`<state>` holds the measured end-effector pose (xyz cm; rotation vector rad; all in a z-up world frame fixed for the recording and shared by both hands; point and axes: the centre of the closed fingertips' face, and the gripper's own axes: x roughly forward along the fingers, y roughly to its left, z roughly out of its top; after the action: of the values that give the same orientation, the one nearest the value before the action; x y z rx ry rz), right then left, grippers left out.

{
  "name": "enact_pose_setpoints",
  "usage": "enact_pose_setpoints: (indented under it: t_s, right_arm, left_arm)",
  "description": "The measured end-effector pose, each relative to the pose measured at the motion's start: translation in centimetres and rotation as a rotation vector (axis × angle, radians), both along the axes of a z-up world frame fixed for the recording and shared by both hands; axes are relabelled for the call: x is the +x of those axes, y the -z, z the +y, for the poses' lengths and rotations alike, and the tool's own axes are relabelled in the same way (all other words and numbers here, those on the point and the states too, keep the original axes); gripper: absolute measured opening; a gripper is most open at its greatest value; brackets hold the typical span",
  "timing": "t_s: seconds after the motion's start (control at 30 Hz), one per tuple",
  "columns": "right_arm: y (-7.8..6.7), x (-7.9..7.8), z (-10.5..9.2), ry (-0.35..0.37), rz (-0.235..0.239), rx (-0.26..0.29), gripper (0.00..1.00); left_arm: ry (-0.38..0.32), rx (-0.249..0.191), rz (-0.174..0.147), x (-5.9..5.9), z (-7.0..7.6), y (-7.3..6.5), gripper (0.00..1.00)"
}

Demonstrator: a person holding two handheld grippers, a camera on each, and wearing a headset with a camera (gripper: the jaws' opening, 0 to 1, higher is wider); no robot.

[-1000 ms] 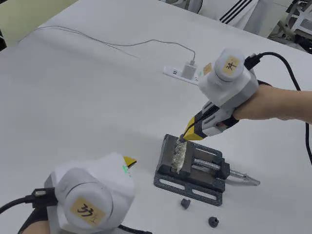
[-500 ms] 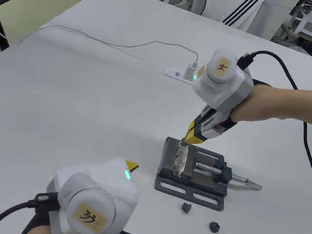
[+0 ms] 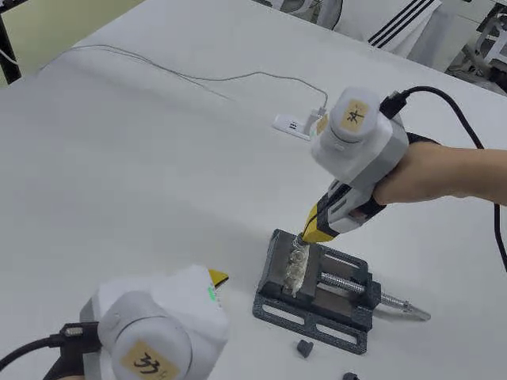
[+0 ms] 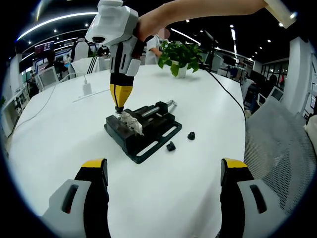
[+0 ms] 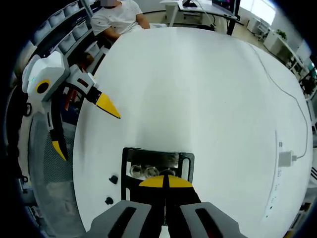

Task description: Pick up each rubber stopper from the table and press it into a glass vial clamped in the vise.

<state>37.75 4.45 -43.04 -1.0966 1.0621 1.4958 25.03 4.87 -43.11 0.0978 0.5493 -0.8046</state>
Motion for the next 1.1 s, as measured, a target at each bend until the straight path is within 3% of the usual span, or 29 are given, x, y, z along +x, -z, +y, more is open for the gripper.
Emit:
enact_pose_setpoints:
  t_s: [0.37,0.63,1.1]
  right_arm:
    - [0.2,0.0,0.0,-0.026,-0.044,-0.04,0.0]
    - [0.1,0.0,-0.1,0.006,-0.054,-0.041,0.0]
    - [0.0,0.2,-0.2,0.138,-0.061,0.066,0.0]
  left_arm:
    - [-0.008,-0.002,0.006,-0.1,0.2,0.2,0.93]
    - [-0.005,0.006,-0.01,-0.1,0.1,-0.9,0.93]
    - [-0.003,0.035,-0.058,0.1,0.4,-3.7,0.93]
